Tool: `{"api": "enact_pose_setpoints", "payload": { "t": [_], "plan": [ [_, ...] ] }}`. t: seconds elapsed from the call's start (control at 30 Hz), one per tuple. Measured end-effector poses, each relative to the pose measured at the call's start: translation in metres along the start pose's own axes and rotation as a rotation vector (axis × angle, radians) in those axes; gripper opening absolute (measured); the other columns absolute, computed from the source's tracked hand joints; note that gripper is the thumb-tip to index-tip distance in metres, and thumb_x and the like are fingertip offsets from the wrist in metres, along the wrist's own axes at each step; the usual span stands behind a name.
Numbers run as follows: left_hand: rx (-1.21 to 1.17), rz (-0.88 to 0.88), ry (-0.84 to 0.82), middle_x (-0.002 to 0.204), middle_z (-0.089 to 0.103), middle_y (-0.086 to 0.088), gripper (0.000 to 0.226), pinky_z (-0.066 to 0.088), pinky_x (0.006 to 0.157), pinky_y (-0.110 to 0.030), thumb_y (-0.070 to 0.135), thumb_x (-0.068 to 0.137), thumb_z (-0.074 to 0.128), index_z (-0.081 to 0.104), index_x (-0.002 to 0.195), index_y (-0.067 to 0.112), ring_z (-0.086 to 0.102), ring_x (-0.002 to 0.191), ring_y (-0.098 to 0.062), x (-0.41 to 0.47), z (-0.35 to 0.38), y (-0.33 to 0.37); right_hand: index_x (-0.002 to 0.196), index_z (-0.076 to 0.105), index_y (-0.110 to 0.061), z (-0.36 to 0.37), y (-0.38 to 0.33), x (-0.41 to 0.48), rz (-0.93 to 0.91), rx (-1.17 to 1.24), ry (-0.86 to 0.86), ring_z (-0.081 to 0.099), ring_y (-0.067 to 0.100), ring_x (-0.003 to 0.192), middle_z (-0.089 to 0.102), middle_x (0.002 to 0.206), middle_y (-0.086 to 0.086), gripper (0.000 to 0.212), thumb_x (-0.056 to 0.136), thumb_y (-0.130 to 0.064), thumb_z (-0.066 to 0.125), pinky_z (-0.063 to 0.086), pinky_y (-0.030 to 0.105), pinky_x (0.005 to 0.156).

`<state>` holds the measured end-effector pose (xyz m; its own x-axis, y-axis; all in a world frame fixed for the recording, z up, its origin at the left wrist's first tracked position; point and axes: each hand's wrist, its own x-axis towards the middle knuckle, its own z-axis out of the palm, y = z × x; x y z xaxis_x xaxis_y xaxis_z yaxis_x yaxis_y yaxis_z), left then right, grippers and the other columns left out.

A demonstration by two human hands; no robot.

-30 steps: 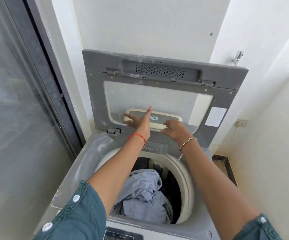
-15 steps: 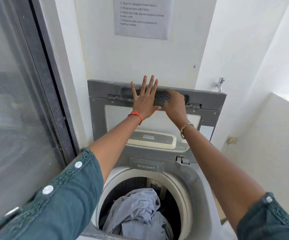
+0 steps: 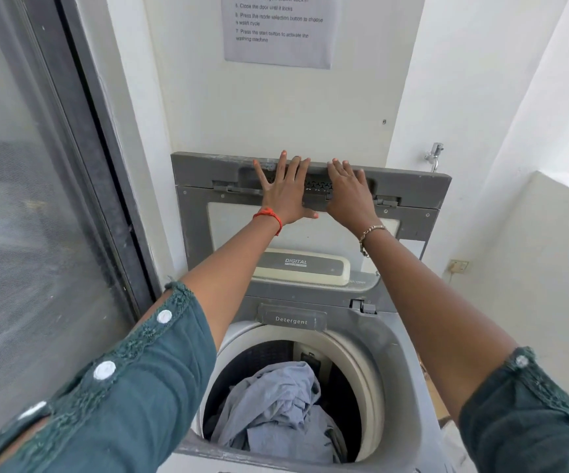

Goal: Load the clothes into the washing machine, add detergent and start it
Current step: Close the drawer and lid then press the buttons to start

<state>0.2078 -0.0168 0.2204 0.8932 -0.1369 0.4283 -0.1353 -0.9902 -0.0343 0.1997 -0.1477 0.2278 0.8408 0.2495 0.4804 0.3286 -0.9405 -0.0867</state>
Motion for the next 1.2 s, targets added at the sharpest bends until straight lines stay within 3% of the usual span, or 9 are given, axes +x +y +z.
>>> {"api": "enact_pose_setpoints", "payload": {
  "t": [0.27,0.4,0.47,0.57,0.7,0.83,0.93,1.07,1.2],
  "plan": [
    [0.024,0.017,0.032,0.158,0.007,-0.002,0.095,-0.009,0.1,-0.072,0.054,0.082,0.058,0.003,0.15,0.018,-0.004,0.146,-0.026,-0.04,-0.013,0.004,0.141,0.033,-0.003,-0.009,-0.015,-0.032,0.002,-0.077,0.157,0.027,0.023,0.141,0.034,0.15,0.011,0.054,0.088,-0.002,0.046,0.007,0.046,0.117],
    [0.026,0.032,0.134,0.157,0.016,-0.001,0.06,-0.011,0.101,-0.07,0.024,0.098,0.042,0.011,0.15,0.02,0.005,0.146,-0.022,-0.074,-0.02,0.005,0.132,0.046,-0.004,-0.017,-0.023,-0.056,-0.006,-0.073,0.241,0.038,0.024,0.135,0.049,0.139,0.011,0.039,0.093,-0.009,0.044,0.01,0.044,0.116],
    [0.063,0.058,0.205,0.155,0.022,0.0,0.06,-0.012,0.101,-0.07,0.004,0.096,0.04,0.016,0.149,0.02,0.011,0.146,-0.019,-0.092,-0.024,0.002,0.131,0.047,-0.006,-0.023,-0.026,-0.068,-0.053,-0.01,0.231,0.037,0.023,0.135,0.049,0.139,0.009,0.04,0.093,-0.014,0.049,0.013,0.043,0.116],
    [0.137,0.118,0.249,0.155,0.022,0.001,0.075,-0.009,0.102,-0.07,-0.013,0.086,0.039,0.015,0.15,0.018,0.012,0.145,-0.016,-0.123,-0.028,0.0,0.132,0.046,-0.007,-0.032,-0.028,-0.089,-0.148,0.075,0.135,0.041,0.025,0.132,0.052,0.137,0.01,0.047,0.09,-0.024,0.056,0.022,0.04,0.112],
    [0.18,0.133,0.307,0.155,0.025,0.002,0.088,0.005,0.106,-0.068,-0.02,0.075,0.047,0.02,0.149,0.02,0.019,0.144,-0.017,-0.176,-0.018,0.001,0.124,0.055,-0.011,-0.045,-0.033,-0.13,-0.145,0.176,-0.041,0.057,0.031,0.105,0.067,0.104,0.011,0.046,0.085,-0.033,0.062,0.04,0.037,0.089],
    [0.253,0.253,0.274,0.152,0.031,0.0,0.089,0.011,0.105,-0.066,-0.017,0.07,0.045,0.024,0.147,0.021,0.028,0.141,-0.02,-0.237,-0.006,-0.002,0.133,0.048,-0.023,-0.044,-0.042,-0.173,-0.143,0.163,-0.331,0.051,0.025,0.119,0.06,0.125,0.005,0.065,0.075,-0.041,0.07,0.04,0.037,0.095],
    [0.35,0.331,0.195,0.153,0.028,0.001,0.089,0.011,0.103,-0.069,-0.008,0.073,0.054,0.019,0.147,0.028,0.027,0.141,-0.022,-0.277,0.005,-0.005,0.133,0.046,-0.026,-0.024,-0.052,-0.202,-0.169,0.2,-0.489,0.052,0.025,0.117,0.059,0.125,0.003,0.08,0.062,-0.04,0.079,0.042,0.041,0.098],
    [0.335,0.356,0.099,0.149,0.037,0.002,0.083,0.022,0.098,-0.071,0.001,0.071,0.06,0.033,0.142,0.034,0.037,0.136,-0.021,-0.314,0.021,0.003,0.115,0.056,-0.016,0.0,-0.053,-0.223,-0.135,0.381,-0.654,0.052,0.023,0.101,0.055,0.105,0.004,0.051,0.071,-0.036,0.073,0.043,0.041,0.09],
    [0.332,0.318,-0.02,0.153,0.03,0.002,0.09,0.016,0.1,-0.07,0.021,0.073,0.074,0.02,0.145,0.033,0.026,0.141,-0.02,-0.331,0.04,-0.001,0.074,0.054,-0.008,0.012,-0.054,-0.235,-0.037,0.651,-0.71,0.039,0.01,0.059,0.046,0.063,-0.002,0.014,0.082,-0.015,0.064,0.029,0.024,0.059]
  ]
}}
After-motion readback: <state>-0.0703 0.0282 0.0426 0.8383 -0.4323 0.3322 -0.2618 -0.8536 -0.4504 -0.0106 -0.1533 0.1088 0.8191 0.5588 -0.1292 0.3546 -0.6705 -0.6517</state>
